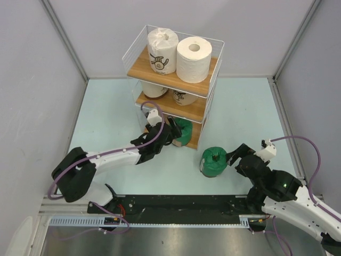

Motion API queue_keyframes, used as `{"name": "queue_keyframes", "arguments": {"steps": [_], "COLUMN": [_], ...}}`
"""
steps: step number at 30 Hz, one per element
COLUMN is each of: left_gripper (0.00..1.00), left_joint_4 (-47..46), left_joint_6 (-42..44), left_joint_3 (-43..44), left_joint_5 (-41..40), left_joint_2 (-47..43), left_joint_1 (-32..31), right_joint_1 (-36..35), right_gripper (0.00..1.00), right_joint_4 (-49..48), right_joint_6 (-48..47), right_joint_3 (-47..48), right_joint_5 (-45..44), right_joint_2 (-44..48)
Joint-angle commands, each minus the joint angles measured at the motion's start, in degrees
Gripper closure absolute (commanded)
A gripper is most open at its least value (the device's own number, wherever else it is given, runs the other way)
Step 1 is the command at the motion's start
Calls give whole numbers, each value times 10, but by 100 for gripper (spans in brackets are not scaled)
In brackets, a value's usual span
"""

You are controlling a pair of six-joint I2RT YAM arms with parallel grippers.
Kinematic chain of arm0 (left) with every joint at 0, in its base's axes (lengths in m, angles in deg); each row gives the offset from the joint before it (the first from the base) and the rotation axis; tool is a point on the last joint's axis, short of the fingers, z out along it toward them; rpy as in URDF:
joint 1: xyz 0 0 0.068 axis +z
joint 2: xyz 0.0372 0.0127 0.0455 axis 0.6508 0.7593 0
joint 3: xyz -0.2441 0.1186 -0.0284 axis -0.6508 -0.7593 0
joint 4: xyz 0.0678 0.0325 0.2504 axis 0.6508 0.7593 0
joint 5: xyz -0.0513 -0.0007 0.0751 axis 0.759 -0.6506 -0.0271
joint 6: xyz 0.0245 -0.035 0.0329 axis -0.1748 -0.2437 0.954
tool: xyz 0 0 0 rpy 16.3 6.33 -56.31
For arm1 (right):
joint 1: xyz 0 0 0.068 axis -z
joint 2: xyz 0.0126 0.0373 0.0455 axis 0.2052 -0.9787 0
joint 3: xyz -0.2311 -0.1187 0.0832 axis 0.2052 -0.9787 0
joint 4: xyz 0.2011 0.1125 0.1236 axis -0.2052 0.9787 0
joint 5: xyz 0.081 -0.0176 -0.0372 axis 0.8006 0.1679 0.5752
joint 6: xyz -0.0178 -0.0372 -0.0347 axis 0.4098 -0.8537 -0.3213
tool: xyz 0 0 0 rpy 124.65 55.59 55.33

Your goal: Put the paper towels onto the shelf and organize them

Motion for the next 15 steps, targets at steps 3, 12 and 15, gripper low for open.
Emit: {"name": "queue_keyframes", "arguments": {"steps": [3, 12, 15], "left_gripper": [10, 9, 9], "left_joint_4": [-8, 47, 64], "left_joint_6": [-19, 7, 29], "left_joint_3": [-45, -106, -93], "left_joint_5": [-8, 16, -17], "left_joint_2": [-129, -272, -273], "left_joint_1": [6, -34, -120], "right_joint_1": [-4, -3, -3], "right_gripper": [0, 0, 0], "right_joint_4": [1, 0, -1], "right_joint_6": [16, 15, 15], "right_joint_3": [1, 1, 1], "right_joint_5": [-15, -16, -19], "right_joint_2": [-5, -2, 8]}}
